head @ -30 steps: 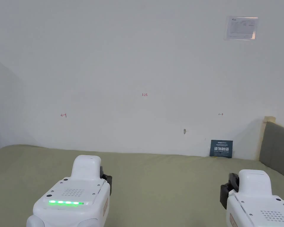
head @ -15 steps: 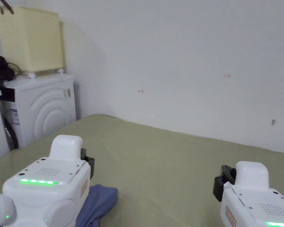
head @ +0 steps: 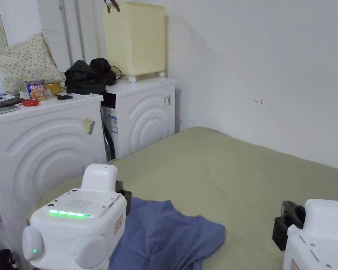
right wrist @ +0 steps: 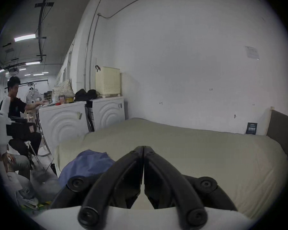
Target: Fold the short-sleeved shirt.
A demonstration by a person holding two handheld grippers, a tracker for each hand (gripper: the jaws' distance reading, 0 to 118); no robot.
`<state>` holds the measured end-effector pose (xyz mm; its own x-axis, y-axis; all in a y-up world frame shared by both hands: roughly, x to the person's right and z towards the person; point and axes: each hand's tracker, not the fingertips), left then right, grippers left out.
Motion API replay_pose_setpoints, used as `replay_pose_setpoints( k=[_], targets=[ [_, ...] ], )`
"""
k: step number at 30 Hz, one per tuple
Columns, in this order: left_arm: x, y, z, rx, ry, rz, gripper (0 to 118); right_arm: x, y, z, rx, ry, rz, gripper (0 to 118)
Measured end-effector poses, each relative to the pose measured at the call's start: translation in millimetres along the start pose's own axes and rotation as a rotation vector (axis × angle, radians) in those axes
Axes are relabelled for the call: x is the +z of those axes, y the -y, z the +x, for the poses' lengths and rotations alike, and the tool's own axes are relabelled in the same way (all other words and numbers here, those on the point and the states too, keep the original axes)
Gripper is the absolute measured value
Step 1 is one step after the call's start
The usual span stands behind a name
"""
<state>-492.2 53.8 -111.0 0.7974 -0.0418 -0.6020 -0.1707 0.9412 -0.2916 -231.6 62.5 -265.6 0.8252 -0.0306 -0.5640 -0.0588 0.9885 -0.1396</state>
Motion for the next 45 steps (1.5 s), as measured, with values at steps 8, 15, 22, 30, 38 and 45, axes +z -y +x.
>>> replay_pose_setpoints(
  k=[8,15,22,30,38,45],
  targets=[
    [-112,47,21,0.007,0.109,-0.252,0,-21,45,7,0.023,0.003,-0.114,5],
    [-209,99,29,0.043,0.184,-0.502,13,-48,96,17,0.033,0.007,-0.251,5],
    [-227,119,45,0.011,0.267,-0.679,117,-55,114,25,0.0,0.017,-0.314,5],
    [-227,132,67,-0.121,0.213,-0.69,68,-10,110,44,0.023,0.042,-0.335,5],
    [-166,76,81,-0.112,0.205,-0.536,0,78,90,97,0.012,0.173,-0.291,5],
    [-100,20,210,-0.208,0.463,-0.405,0,166,85,152,-0.025,0.354,-0.239,5]
  ],
)
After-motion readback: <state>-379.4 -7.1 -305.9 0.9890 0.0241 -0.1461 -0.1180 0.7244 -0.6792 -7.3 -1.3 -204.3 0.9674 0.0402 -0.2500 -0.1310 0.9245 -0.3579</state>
